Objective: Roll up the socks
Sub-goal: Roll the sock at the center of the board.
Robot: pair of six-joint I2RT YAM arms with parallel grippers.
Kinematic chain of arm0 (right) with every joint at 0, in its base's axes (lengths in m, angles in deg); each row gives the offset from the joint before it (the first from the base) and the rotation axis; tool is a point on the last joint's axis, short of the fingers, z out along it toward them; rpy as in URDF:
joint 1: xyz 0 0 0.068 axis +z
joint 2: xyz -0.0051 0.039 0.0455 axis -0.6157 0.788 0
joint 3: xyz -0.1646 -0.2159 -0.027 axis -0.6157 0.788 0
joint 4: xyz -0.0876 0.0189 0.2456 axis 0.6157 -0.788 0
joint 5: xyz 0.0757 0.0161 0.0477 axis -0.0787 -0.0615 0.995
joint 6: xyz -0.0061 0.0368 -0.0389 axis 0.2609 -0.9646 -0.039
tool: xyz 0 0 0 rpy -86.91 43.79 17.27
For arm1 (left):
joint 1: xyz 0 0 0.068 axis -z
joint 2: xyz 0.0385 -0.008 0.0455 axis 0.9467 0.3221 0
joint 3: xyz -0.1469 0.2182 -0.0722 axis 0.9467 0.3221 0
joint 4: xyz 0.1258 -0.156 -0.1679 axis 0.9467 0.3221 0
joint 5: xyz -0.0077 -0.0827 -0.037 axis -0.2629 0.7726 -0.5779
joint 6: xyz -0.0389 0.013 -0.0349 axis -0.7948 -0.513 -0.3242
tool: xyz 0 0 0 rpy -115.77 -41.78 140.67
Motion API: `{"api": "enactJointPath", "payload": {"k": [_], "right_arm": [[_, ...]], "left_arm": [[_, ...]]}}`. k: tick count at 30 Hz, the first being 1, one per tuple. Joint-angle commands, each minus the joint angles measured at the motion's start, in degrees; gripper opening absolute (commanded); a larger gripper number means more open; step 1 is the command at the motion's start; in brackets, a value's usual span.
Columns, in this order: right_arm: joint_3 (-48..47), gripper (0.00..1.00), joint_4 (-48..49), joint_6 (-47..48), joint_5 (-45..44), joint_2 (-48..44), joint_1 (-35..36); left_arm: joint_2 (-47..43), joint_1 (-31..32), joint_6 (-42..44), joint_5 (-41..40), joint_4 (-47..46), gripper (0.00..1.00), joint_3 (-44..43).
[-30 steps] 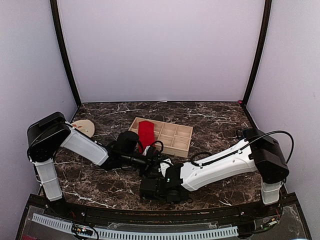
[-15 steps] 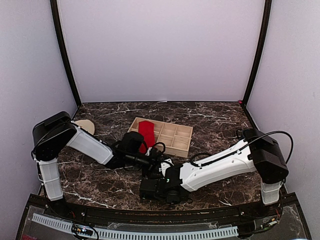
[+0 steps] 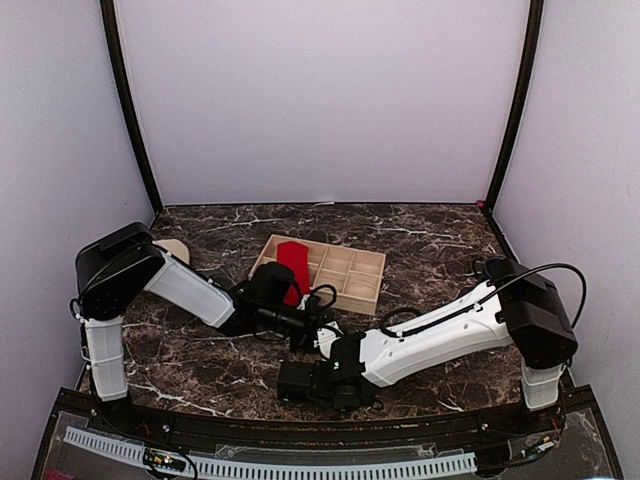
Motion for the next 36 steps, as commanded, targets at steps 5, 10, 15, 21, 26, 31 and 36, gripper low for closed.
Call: {"api": "enactJointPath", "payload": {"k": [5,10,15,21,26,31,36], "right_arm": [[0.5,0.13,0.4,0.3,0.0,0.2,0.5],[-0.2,0.28,-1.6,-1.5,0.9,-1.1,0.5],[0.7,0.36,-1.8,-3.9,3.3,-3.3,0.5],[2.0,0.44,0.4,-6.1,5.0,-6.8,1.9],[2.9,0.49,1.9,-8.0,5.6,-9.5,3.4],[6.0,0.52,4.3,-12.1,5.6,-13.7,5.0],[11.2,0.53,7.9,-18.2,4.9,-18.8,6.0]], "left_arm": [[1.4,0.4,0.4,3.0,-3.9,0.00,-1.7],[1.3,0.4,1.4,3.0,-5.7,0.00,-0.2],[1.5,0.3,1.6,2.1,-10.5,0.00,2.7],[3.6,0.0,-0.2,1.4,-21.0,0.00,6.1],[5.0,-0.1,-1.5,0.8,-25.8,0.00,7.2],[5.4,-0.4,-1.4,0.4,-28.1,0.00,7.5],[6.4,-0.8,-2.4,0.2,-32.4,0.00,8.2]]}}
